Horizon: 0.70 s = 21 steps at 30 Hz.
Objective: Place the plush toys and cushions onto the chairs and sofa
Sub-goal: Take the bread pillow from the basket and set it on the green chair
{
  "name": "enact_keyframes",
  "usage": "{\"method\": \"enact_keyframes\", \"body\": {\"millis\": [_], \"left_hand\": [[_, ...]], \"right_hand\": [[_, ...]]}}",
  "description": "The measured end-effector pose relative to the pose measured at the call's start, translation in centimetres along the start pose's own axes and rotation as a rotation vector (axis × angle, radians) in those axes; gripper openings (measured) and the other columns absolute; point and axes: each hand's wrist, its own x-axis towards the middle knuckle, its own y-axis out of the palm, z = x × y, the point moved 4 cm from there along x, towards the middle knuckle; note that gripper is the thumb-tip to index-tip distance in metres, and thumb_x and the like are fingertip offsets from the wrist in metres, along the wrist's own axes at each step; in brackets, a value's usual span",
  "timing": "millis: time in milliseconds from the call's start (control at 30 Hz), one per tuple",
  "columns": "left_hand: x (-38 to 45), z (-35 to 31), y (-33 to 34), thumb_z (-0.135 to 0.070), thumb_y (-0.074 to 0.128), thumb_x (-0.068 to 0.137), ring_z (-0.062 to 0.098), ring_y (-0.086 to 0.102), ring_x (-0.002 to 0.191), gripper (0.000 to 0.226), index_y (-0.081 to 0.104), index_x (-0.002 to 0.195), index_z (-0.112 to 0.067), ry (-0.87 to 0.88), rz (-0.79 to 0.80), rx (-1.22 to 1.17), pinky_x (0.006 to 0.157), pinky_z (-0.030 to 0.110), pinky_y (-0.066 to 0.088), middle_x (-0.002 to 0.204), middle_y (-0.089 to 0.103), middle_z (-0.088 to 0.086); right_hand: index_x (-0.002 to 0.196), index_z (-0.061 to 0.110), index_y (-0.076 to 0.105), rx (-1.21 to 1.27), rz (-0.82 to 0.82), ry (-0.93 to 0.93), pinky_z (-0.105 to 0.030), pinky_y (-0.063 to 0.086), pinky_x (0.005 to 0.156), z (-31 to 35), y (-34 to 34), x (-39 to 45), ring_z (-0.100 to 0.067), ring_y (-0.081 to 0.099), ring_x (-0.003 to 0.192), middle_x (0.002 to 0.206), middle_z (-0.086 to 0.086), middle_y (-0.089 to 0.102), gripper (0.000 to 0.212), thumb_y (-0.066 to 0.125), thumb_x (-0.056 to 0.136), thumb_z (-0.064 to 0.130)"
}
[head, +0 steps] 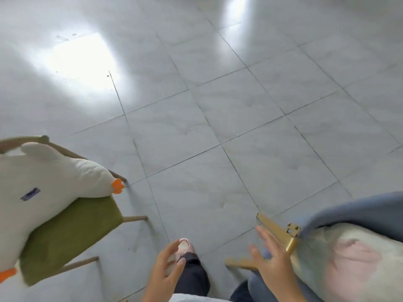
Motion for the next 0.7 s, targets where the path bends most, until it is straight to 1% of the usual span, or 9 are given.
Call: {"method": "enact_keyframes", "body": {"millis": [67,167,267,333,433,533,600,633,700], "left_hand": [[1.5,-0.5,-4.4,-0.042,0.06,0.054,-0.031,0.049,0.086,0.044,0.046,0.074,-0.079,-0.006,-0.054,-0.037,0.069,-0.006,0.042,0.107,0.053,-0.014],[3.8,-1.6,-9.8,-0.021,0.057,0.072,-0.032,0.047,0.087,0.055,0.05,0.077,-0.076,0.035,-0.087,-0.097,0.077,-0.001,0.044,0.108,0.05,-0.016],[6.2,-2.4,-14.2,-0.009,0.06,0.082,-0.034,0.044,0.09,0.062,0.054,0.08,-0.072,0.038,-0.132,-0.176,0.092,0.026,0.043,0.104,0.056,-0.032],[7.9,-3.4,-15.9,-0.021,0.065,0.075,-0.032,0.043,0.095,0.058,0.047,0.078,-0.077,0.057,-0.178,-0.179,0.09,0.027,0.037,0.099,0.053,-0.049],[11.2,-4.7,-17.7,-0.043,0.061,0.052,-0.013,0.047,0.101,0.046,0.046,0.078,-0.077,0.043,-0.252,-0.232,0.09,0.03,0.039,0.109,0.05,-0.036],[16.4,-6.6,-19.8,-0.035,0.064,0.051,-0.009,0.054,0.097,0.048,0.05,0.074,-0.075,0.049,-0.288,-0.308,0.087,0.029,0.042,0.102,0.06,-0.032],[20.7,-9.0,-21.7,-0.021,0.06,0.056,-0.017,0.057,0.09,0.055,0.055,0.076,-0.071,0.083,-0.334,-0.36,0.078,0.017,0.044,0.103,0.058,-0.019],[23.1,-10.4,-22.7,-0.016,0.057,0.057,-0.024,0.055,0.085,0.053,0.061,0.078,-0.064,0.11,-0.359,-0.38,0.072,0.011,0.046,0.101,0.059,-0.016],[27.5,-13.1,-24.8,-0.012,0.056,0.056,-0.028,0.054,0.078,0.048,0.062,0.082,-0.051,0.137,-0.445,-0.408,0.066,0.002,0.047,0.093,0.064,-0.017]], "right_hand": [[0.091,0.064,0.056,0.044,0.072,-0.022,0.006,0.036,0.081,3.6,4.4,1.5,0.028,0.046,0.096,0.103,0.031,0.064,0.036,0.054,0.055,0.069],[0.088,0.08,0.039,0.026,0.238,-0.063,0.005,0.039,0.077,9.0,9.5,3.0,0.026,0.048,0.096,0.103,0.043,0.056,0.039,0.056,0.057,0.063],[0.083,0.078,0.044,0.021,0.289,-0.092,0.005,0.041,0.072,12.6,12.9,4.7,0.024,0.052,0.092,0.094,0.029,0.064,0.047,0.064,0.062,0.04],[0.074,0.077,0.048,0.014,0.286,-0.086,0.006,0.041,0.067,14.1,13.6,6.6,0.027,0.052,0.086,0.093,0.022,0.064,0.053,0.079,0.057,0.038],[0.067,0.075,0.049,-0.021,0.22,-0.085,0.009,0.039,0.065,15.5,14.2,10.8,0.028,0.053,0.078,0.091,-0.011,0.064,0.075,0.076,0.066,0.005],[0.066,0.076,0.048,-0.082,0.204,-0.099,0.009,0.039,0.064,18.4,15.5,17.0,0.016,0.06,0.071,0.089,-0.018,0.063,0.086,0.068,0.07,-0.007],[0.069,0.074,0.05,-0.078,0.237,-0.151,0.008,0.041,0.064,21.3,17.1,22.0,0.013,0.061,0.08,0.086,-0.008,0.068,0.076,0.074,0.065,0.002],[0.072,0.074,0.051,-0.075,0.258,-0.202,0.007,0.042,0.065,23.3,18.2,24.7,0.012,0.059,0.087,0.082,0.002,0.071,0.064,0.078,0.059,0.017],[0.077,0.075,0.05,-0.055,0.308,-0.253,0.006,0.042,0.066,27.8,20.7,29.9,0.017,0.055,0.09,0.094,0.035,0.063,0.049,0.07,0.042,0.047]]}}
